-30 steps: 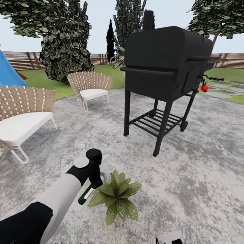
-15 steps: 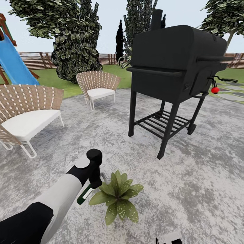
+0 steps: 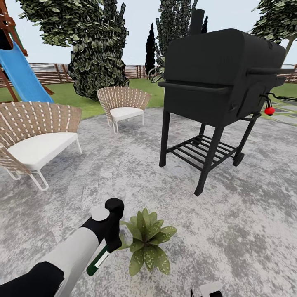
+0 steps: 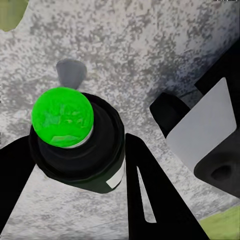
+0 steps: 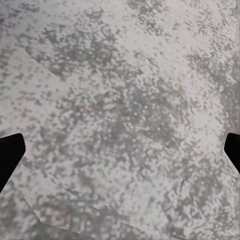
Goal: Pick up the pesticide atomizer in the garden and spray insectifuge to fully cover both potted plants in the garden.
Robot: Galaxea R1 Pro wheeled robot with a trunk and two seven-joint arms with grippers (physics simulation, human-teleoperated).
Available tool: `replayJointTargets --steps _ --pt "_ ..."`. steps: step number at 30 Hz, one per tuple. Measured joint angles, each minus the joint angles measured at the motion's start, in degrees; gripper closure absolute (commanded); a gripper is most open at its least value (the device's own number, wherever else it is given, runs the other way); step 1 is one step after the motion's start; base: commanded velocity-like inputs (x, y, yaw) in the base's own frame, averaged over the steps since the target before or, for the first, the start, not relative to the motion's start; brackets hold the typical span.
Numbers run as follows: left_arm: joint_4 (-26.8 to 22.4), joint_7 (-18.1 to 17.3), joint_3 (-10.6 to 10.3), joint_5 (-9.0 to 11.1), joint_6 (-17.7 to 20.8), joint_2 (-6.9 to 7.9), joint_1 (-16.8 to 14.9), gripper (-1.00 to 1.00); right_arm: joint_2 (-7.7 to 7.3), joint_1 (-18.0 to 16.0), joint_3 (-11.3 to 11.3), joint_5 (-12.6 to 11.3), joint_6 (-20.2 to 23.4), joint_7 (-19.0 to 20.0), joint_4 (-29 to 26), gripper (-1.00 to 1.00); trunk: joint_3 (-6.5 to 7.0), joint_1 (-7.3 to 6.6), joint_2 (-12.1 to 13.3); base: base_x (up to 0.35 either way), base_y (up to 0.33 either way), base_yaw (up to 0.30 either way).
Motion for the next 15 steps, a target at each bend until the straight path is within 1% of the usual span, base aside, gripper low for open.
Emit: replayJointTargets --steps 5,9,15 --pt "-1.0 0.0 0.0 0.1 0.1 -0.25 -0.6 1.0 -0.03 0.0 0.0 -0.1 0.0 0.0 0.0 -1.0 0.0 0.0 0.0 0.0 0.0 0.0" --pt "-3.4 0.0 0.2 0.1 0.1 -1.11 -0.6 1.0 -0.03 0.0 0.0 -0.1 0.0 0.0 0.0 -1.0 0.0 0.0 0.0 0.0 0.0 0.0" --pt "-3.7 0.0 0.6 0.1 0.2 -1.14 -0.5 1.0 -0.03 0.0 0.0 -0.1 0.0 0.0 0.0 -1.0 0.0 0.0 0.0 0.001 0.0 0.0"
